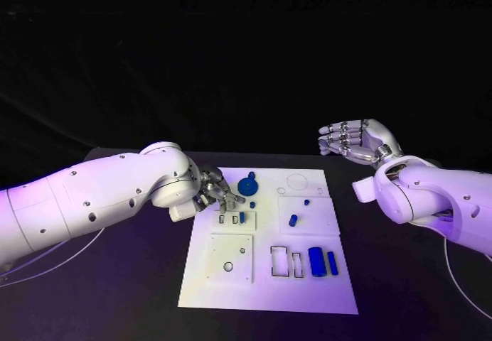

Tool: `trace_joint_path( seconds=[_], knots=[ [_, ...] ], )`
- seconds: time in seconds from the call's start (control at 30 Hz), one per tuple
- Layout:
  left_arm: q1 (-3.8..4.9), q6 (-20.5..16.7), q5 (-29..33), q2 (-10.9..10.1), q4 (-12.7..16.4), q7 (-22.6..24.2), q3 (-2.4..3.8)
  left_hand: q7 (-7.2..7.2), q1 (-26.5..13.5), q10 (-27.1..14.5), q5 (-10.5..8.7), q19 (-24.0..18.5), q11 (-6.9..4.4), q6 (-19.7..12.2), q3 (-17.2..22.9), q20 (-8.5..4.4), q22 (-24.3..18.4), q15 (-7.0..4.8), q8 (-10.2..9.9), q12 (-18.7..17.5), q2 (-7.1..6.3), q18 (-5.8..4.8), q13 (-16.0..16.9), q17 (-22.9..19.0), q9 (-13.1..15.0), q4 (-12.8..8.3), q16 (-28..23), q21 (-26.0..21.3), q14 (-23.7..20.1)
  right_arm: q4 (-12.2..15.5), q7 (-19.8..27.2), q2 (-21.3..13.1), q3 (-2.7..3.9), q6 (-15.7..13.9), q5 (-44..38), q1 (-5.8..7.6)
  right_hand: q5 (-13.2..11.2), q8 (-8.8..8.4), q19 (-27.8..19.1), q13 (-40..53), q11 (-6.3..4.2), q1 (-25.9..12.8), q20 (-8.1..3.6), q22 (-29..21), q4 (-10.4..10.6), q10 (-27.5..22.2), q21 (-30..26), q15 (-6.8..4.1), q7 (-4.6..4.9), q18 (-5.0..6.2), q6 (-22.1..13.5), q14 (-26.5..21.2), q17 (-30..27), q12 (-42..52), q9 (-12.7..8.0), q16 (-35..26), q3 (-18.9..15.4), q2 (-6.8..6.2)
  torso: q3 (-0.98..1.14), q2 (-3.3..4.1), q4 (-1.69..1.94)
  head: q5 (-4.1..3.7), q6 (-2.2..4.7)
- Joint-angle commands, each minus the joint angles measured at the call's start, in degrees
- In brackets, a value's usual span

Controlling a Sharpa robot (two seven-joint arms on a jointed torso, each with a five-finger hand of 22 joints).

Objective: Assemble the parts on the task board

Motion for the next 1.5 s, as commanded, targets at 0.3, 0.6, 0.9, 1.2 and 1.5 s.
trace_joint_path(
  seconds=[0.3, 0.6, 0.9, 1.2, 1.5],
  knots=[
    [0.50, 6.9, -2.8, 1.8, -0.7, -2.5, -0.08, -1.96, -2.5, 8.8, -0.48, 1.5, -1.64, 0.5, -1.7, -0.81, 9.1, -1.31, 8.9, 24.4, 0.16, -1.83, 21.5, 12.8, 5.7, 0.0, 4.8, 5.0, 5.5, -0.5, -1.1, 0.4, 0.00, 1.2, -0.1, 0.04, 0.5, -0.60, 0.6, -1.3, 0.45, -0.9, 0.56, -2.4, -0.2, -1.0, -1.4, 0.28, 0.60, 0.62, -0.7, -0.3, -0.7, -0.2, -0.7, -1.2, -1.3, -0.19, 0.06, -0.02, 0.04, 0.33, -0.45],
    [0.55, 8.4, -3.7, 2.7, -1.7, -3.0, -0.13, -2.02, -3.8, 9.8, -0.63, 2.1, -1.72, -0.9, -1.8, -0.93, 10.8, -1.40, 10.3, 27.4, -0.03, -2.14, 24.4, 14.3, 7.4, 0.0, 6.2, 5.9, 5.9, -0.7, -2.2, 0.6, -0.01, 1.3, -0.6, 0.03, 1.1, -0.74, 0.8, -1.8, 0.64, -0.9, 0.71, -3.6, -0.5, -1.4, -2.0, 0.44, 0.79, 0.61, -1.0, -0.4, -1.1, -0.2, -1.0, -1.8, -1.9, -0.32, -0.01, 0.08, 0.00, 0.35, -0.77],
    [0.51, 9.5, -3.8, 3.9, -2.9, -3.3, -0.26, -1.79, -4.5, 9.5, -0.57, 2.3, -1.54, -1.9, -1.8, -0.81, 11.4, -1.26, 9.9, 27.7, -0.17, -2.26, 24.4, 14.7, 7.5, 0.0, 6.6, 6.2, 6.0, -0.8, -2.4, 0.9, -0.03, 1.3, -0.8, 0.02, 1.6, -0.87, 0.9, -2.1, 0.81, -1.2, 0.87, -4.5, -0.5, -1.8, -2.5, 0.62, 0.95, 0.59, -1.3, -0.6, -1.3, -0.2, -1.3, -2.2, -2.4, -0.13, -0.09, 0.02, 0.06, 0.26, -1.16],
    [0.46, 10.1, -3.5, 5.1, -4.5, -3.4, -0.52, -1.55, -5.0, 9.4, -0.31, 2.5, -1.34, -2.7, -1.7, -0.67, 11.9, -1.09, 9.3, 27.9, -0.03, -2.35, 24.5, 15.0, 7.3, 0.0, 6.8, 6.5, 6.0, -1.0, -2.9, 1.5, -0.04, 1.2, -1.0, -0.02, 1.8, -0.93, 0.9, -2.2, 0.90, -1.3, 0.96, -5.0, -0.4, -2.1, -2.8, 0.72, 1.04, 0.57, -1.5, -0.7, -1.5, -0.2, -1.4, -2.5, -2.6, 0.09, -0.03, 0.03, -0.04, 0.60, -1.42],
    [0.43, 11.0, -3.1, 6.2, -5.5, -3.6, -0.64, -1.49, -5.0, 9.2, -0.28, 2.5, -1.28, -2.9, -1.8, -0.63, 11.9, -1.04, 9.2, 27.7, -0.04, -2.35, 24.2, 15.0, 7.3, 0.0, 6.9, 6.4, 6.0, -1.3, -3.5, 2.1, -0.07, 1.1, -1.3, -0.15, 2.0, -0.97, 0.9, -2.2, 1.01, -1.6, 1.08, -5.7, -0.2, -2.4, -3.1, 0.84, 1.13, 0.57, -1.6, -0.9, -1.7, -0.2, -1.6, -2.8, -3.0, 0.33, -0.04, 0.02, -0.02, 0.38, -1.37]
  ],
)
